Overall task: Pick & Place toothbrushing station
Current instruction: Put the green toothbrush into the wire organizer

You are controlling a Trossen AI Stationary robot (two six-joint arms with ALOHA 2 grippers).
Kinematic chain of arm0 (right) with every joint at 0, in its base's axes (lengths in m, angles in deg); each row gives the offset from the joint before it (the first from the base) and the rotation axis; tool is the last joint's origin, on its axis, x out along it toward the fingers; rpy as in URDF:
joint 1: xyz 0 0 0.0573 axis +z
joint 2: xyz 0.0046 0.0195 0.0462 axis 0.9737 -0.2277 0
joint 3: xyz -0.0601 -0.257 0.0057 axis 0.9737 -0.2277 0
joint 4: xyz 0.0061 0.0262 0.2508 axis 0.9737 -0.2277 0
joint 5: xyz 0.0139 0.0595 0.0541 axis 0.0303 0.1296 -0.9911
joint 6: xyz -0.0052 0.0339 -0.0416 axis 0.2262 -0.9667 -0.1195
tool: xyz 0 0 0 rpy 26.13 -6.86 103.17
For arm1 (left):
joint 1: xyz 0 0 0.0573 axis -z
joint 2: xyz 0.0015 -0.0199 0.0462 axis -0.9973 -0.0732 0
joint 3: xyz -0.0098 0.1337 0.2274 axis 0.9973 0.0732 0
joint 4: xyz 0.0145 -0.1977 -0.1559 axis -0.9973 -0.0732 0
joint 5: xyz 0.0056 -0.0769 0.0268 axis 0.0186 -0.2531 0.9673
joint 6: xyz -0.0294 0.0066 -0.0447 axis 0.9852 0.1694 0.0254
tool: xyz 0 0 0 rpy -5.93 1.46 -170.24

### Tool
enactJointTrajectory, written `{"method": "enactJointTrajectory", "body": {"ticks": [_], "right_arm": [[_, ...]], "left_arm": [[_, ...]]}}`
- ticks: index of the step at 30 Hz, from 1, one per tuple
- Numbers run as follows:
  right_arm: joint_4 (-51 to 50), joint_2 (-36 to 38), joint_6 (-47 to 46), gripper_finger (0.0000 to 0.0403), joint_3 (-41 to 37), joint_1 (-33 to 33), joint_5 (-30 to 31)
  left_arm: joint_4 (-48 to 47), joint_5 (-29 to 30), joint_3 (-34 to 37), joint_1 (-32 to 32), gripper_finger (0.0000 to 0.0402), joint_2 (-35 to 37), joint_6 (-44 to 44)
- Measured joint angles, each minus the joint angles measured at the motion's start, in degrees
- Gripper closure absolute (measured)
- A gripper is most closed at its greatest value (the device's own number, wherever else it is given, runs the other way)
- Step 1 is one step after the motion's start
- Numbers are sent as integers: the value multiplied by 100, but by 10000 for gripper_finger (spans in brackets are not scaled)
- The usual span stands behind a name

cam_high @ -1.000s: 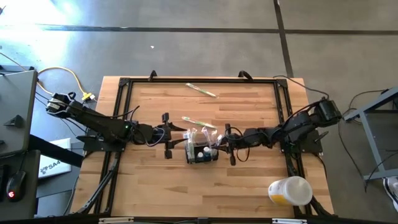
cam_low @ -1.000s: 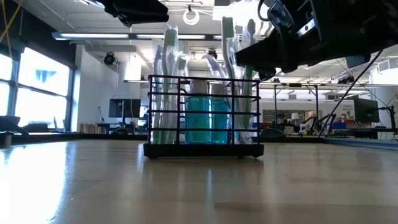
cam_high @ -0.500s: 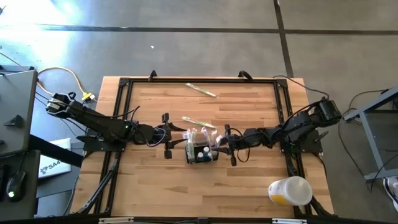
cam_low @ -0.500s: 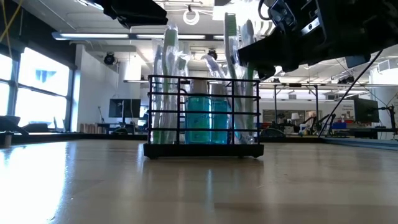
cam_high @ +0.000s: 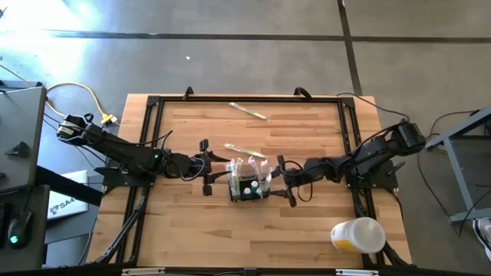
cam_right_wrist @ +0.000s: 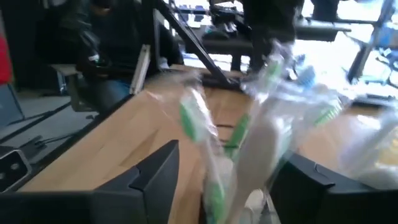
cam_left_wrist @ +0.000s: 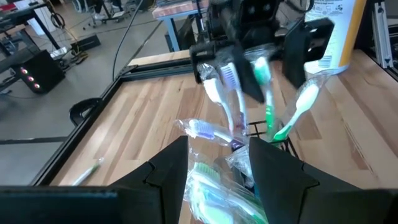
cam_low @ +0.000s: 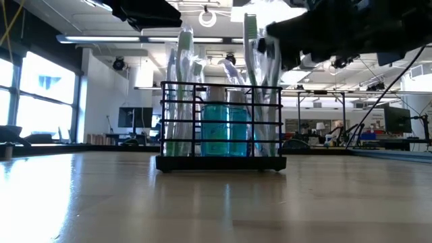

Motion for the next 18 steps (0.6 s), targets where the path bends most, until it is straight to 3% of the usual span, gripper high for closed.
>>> {"method": "enactJointTrajectory", "body": {"ticks": [11,18], "right_arm": [[-628,1087,467,191,0,468,-2],[-2166,2158,456,191,234,703,456]], "left_arm": [[-24,0,0,0,238,0,91],[-2,11,0,2,238,6,101]]}}
